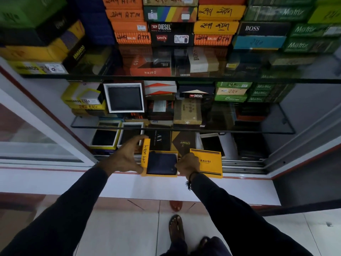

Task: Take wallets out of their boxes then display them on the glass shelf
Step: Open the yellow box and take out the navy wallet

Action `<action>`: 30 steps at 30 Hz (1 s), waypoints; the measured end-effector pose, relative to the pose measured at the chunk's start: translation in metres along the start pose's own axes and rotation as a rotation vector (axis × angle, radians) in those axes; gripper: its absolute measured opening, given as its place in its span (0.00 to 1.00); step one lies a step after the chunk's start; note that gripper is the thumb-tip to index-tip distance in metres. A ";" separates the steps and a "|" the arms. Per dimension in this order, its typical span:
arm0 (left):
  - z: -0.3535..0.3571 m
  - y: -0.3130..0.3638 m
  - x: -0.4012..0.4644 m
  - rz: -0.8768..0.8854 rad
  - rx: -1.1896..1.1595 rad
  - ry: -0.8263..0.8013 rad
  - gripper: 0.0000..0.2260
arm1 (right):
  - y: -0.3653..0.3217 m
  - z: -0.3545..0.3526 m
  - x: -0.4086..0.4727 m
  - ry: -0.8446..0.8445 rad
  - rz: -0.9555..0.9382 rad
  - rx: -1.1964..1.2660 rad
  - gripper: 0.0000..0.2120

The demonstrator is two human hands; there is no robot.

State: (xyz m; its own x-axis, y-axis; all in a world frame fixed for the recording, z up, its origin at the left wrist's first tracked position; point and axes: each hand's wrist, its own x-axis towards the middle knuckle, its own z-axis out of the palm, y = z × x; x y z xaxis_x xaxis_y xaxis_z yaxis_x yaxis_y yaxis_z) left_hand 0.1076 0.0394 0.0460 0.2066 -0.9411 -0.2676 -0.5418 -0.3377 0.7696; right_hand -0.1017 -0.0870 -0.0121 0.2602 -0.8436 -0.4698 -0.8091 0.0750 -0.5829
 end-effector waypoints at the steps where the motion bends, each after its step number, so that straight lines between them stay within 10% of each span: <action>1: -0.006 -0.007 -0.006 -0.024 -0.064 0.011 0.51 | 0.000 0.000 0.001 0.006 0.000 0.011 0.09; 30: 0.087 -0.045 0.015 -0.111 -0.075 0.071 0.57 | 0.001 -0.021 -0.005 0.077 -0.302 -0.375 0.10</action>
State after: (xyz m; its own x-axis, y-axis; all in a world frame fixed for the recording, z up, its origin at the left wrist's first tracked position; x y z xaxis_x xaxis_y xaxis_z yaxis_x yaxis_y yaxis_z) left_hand 0.0643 0.0390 -0.0432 0.3204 -0.8939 -0.3134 -0.4505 -0.4348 0.7797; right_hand -0.1149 -0.0943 0.0033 0.4839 -0.8363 -0.2577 -0.8414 -0.3636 -0.3999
